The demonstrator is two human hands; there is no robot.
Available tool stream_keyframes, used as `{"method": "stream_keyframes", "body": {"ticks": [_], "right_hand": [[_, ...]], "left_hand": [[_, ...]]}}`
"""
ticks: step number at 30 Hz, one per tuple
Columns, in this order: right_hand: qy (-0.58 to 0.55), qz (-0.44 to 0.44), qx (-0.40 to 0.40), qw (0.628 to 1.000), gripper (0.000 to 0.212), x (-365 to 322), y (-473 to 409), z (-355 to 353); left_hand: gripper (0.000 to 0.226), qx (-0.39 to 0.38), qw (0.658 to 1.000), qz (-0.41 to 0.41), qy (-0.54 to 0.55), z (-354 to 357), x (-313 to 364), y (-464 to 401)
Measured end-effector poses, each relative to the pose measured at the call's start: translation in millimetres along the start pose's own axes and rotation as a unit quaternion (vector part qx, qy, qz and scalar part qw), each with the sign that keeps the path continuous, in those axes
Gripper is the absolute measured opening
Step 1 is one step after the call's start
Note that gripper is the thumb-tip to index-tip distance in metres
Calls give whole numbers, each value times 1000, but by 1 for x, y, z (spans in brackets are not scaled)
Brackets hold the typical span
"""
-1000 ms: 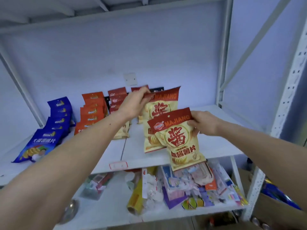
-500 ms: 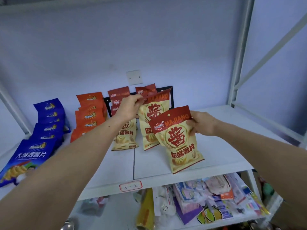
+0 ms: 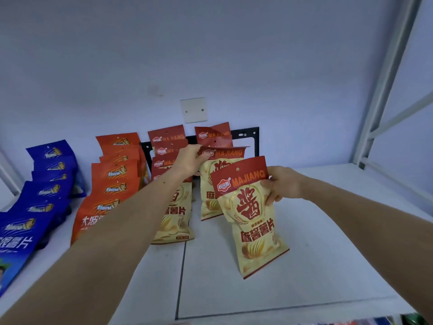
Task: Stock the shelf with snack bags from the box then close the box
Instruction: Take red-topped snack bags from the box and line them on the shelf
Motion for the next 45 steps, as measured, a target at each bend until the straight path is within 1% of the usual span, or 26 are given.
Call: {"method": "stream_keyframes", "body": {"ticks": [4,9,12,14,16,19,21,25,28,30,33,37,40,43,45], "right_hand": [[-15,22,-22,999,28,16,-34,-4],[-20,34,-45,998,25,23,-60,0],[-17,44,-56,997,27,24,-72,3],[-14,51,-64,997,24,24,-79,4],[-11,64,-73,995,22,25,-84,6],[-2,88,-79,993,26,27,-93,9],[-3,109,-81,991,27,29,-100,12],[2,131,-66,989,22,31,-112,16],[-10,153,-59,986,26,32,-119,22],[-12,170,-59,984,28,33,-123,27],[-13,186,-53,981,30,34,-130,32],[-44,198,-43,978,27,34,-135,38],[-72,207,-40,975,16,33,-135,41],[-95,222,-29,970,11,34,-133,43],[-105,231,-18,967,13,35,-131,44]], "left_hand": [[21,11,999,-40,2,14,-25,-36],[8,19,994,-101,31,25,-47,-70],[15,8,993,-119,8,35,-64,-91],[17,13,991,-128,-21,42,-76,-103],[18,17,990,-129,-53,47,-86,-112],[16,18,986,-129,-105,52,-96,-121],[13,21,984,-130,-118,53,-101,-124],[9,28,981,-124,-145,50,-103,-126],[7,36,975,-129,-177,44,-105,-125],[9,40,975,-128,-178,40,-101,-122],[19,51,974,-117,-187,31,-88,-114],[21,67,959,-73,-265,23,-72,-105],[23,36,946,-38,-320,29,-64,-96],[37,-22,939,-11,-344,41,-59,-82],[47,-73,941,-2,-330,54,-60,-76]]}}
Point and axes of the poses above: each hand's wrist, its own y-axis away from the middle knuckle, its own z-axis out of the palm, x = y × z, the point moved 7 cm from there along -y, towards the middle knuckle, and after that the axes turned 3 degrees about -x, right-handed, at the moved point
